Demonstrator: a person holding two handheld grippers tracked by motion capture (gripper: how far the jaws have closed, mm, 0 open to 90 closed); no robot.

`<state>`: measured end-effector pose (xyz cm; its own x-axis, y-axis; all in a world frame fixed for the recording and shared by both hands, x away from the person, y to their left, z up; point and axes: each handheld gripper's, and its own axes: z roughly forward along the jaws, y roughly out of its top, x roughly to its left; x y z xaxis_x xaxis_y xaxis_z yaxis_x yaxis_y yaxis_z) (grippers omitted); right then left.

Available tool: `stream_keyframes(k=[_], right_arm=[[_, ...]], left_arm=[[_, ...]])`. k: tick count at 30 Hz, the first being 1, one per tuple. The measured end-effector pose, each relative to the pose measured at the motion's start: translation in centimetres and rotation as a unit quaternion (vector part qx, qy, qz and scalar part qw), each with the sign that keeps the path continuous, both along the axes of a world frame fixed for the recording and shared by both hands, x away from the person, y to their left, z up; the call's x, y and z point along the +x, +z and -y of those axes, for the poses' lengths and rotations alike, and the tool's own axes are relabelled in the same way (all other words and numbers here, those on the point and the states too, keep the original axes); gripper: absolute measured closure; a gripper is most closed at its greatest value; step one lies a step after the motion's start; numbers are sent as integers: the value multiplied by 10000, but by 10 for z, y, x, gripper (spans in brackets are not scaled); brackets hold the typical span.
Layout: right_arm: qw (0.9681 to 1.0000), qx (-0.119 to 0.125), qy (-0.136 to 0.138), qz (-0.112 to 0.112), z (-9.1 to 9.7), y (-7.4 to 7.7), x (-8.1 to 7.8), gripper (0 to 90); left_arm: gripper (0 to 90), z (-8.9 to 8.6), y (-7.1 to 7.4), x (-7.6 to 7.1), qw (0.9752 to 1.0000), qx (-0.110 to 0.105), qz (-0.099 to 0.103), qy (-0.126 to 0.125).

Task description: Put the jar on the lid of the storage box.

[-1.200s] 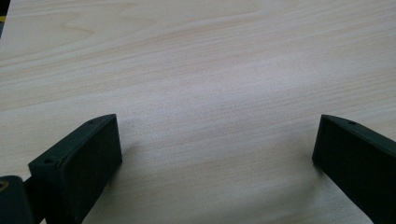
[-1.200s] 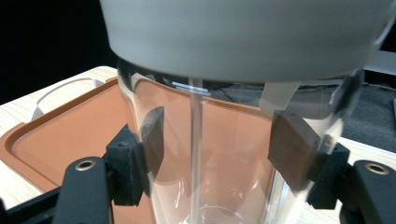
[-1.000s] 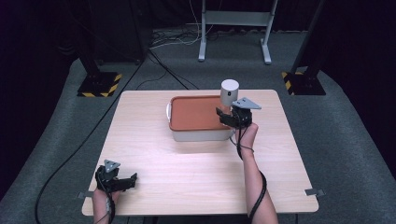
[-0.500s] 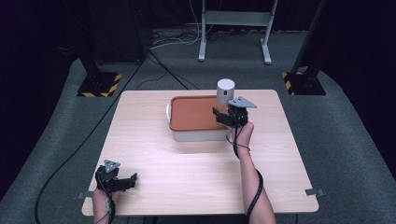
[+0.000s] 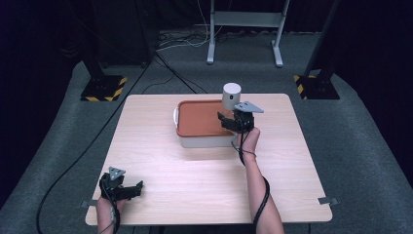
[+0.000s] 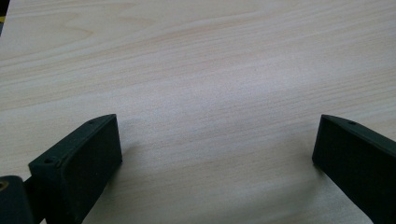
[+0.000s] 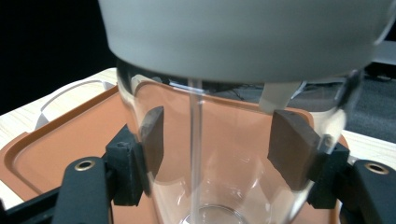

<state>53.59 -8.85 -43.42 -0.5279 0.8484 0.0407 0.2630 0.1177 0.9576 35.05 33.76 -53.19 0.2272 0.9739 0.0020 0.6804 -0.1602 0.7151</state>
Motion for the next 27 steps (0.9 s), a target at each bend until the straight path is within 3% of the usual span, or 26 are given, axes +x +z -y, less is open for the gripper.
stream_keyframes(k=[3, 9, 27], right_arm=[[9999, -124, 7, 51, -5, -1, -1, 297], [9999, -89, -18, 116, -11, -3, -1, 298], [9998, -169, 81, 9, -24, -1, 6, 298]], left_arm=[[10, 0, 0, 0, 10000, 1, -2, -1], [11, 0, 0, 0, 10000, 5, 4, 1], [10, 0, 0, 0, 10000, 6, 4, -4]])
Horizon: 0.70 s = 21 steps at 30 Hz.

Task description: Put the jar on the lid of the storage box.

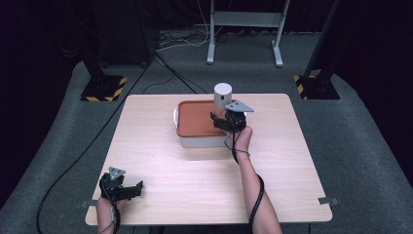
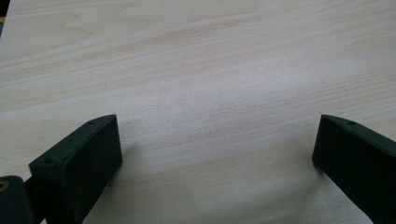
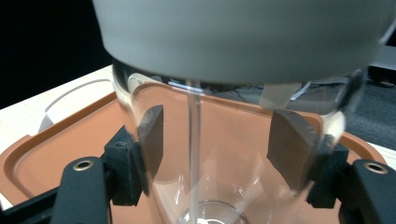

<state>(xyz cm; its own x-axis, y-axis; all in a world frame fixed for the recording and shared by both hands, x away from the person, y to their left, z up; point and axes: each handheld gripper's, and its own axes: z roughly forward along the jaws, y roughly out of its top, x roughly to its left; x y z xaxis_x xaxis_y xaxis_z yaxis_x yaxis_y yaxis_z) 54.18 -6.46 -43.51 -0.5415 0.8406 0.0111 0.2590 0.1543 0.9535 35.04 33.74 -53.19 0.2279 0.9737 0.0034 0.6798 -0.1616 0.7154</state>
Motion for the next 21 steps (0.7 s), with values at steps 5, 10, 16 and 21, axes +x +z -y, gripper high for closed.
stream_keyframes(k=[5, 10, 16, 21], right_arm=[[10000, -24, 19, -18, 0, 1, 0, 298], [10000, -43, 28, -36, 0, 1, 0, 297], [10000, -77, 21, -42, 0, 2, 0, 295], [9998, -47, -5, -184, 2, 3, -1, 155]], left_arm=[[10, 0, 0, 0, 10000, -3, -1, 3], [10, 0, 0, 0, 10000, -6, -5, 1], [10, 0, 0, 0, 10000, -2, -5, -3], [10, 0, 0, 0, 10000, -3, -5, -3]])
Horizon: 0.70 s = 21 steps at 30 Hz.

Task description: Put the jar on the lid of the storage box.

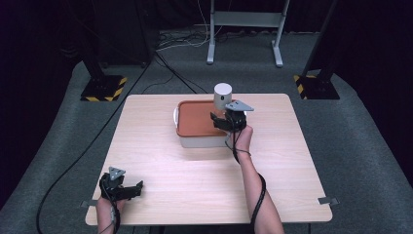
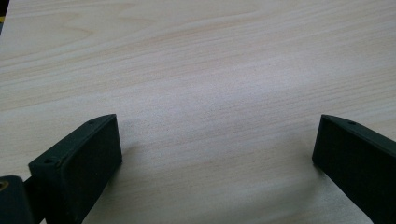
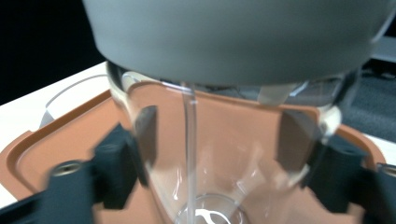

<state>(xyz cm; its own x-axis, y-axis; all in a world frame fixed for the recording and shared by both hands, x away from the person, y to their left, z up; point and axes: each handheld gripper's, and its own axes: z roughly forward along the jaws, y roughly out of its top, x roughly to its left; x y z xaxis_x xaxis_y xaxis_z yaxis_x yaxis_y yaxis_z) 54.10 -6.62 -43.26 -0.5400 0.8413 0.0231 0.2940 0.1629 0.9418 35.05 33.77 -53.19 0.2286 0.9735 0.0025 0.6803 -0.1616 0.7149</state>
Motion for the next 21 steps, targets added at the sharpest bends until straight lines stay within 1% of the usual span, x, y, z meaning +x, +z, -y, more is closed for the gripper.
stream_keyframes(k=[1, 2, 3, 7, 11, 14, 15, 19, 21], right_arm=[[9998, -56, 60, -155, 0, 0, 1, 79], [9994, -156, 128, -280, 0, 1, 0, 33], [9989, -243, 194, -362, 0, 2, -1, 11], [9968, -497, 275, -567, 4, 7, -6, 0], [9956, -654, 362, -569, 12, 10, -16, 0], [9947, -778, 393, -546, 20, 12, -26, 0], [9945, -796, 402, -558, 23, 12, -30, 0], [9923, -989, 396, -638, 36, 9, -45, 0], [9911, -1066, 365, -707, 44, 6, -54, 0]], left_arm=[[10, 0, 0, 0, 10000, -2, 0, -4], [10, 0, 0, 0, 10000, -2, -1, -5], [10, 0, 0, 0, 10000, -2, -1, -5], [10, 0, 0, 0, 10000, -2, 0, -5], [10, 0, 0, 0, 10000, 1, -2, -7], [10, 0, 0, 0, 10000, 0, -2, -7], [10, 0, 0, 0, 10000, 0, -3, -6], [10, 0, 0, 0, 10000, -2, -2, -5], [10, 0, 0, 0, 10000, -1, -2, -5]])
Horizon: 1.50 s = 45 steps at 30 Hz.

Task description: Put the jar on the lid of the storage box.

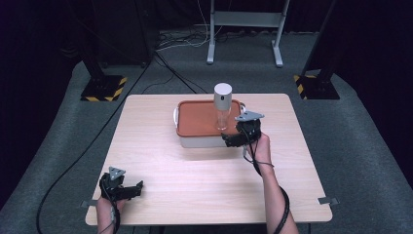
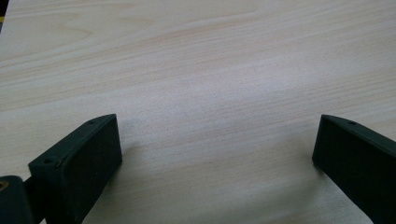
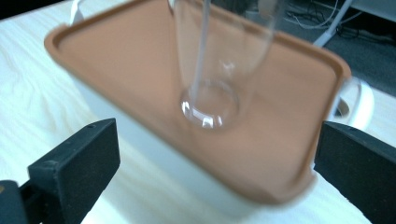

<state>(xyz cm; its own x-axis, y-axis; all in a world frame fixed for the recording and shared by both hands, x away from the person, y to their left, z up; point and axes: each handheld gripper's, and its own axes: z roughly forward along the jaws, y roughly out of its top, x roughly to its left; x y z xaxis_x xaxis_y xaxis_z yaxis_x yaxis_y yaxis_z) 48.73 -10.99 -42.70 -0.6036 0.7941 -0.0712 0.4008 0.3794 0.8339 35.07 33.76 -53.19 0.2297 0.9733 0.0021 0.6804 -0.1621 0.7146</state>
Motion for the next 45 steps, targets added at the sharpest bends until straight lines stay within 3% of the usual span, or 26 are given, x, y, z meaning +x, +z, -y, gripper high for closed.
stream_keyframes(k=[6, 11, 18, 25, 28, 31, 33, 45], right_arm=[[9999, -128, -51, -87, 18, -12, -25, 0], [9995, -220, -153, -185, 35, -32, -49, 0], [9980, -129, -347, -518, 74, -74, -87, 0], [9953, 0, -676, -692, 111, -95, -118, 0], [9940, 26, -747, -797, 121, -102, -125, 0], [9931, -217, -762, -861, 123, -104, -130, 0], [9925, -235, -699, -977, 125, -105, -131, 0], [9919, -220, -792, -971, 128, -105, -135, 0]], left_arm=[[10, 0, 0, 0, 10000, 0, 0, 1], [10, 0, 0, 0, 10000, 0, 1, 0], [10, 0, 0, 0, 10000, 2, 0, 0], [10, 0, 0, 0, 10000, 1, -1, 10], [10, 0, 0, 0, 10000, -1, 1, 10], [10, 0, 0, 0, 10000, -2, 1, 10], [10, 0, 0, 0, 10000, -9, 6, 17], [11, 1, 0, -1, 10000, -18, 12, 28]])
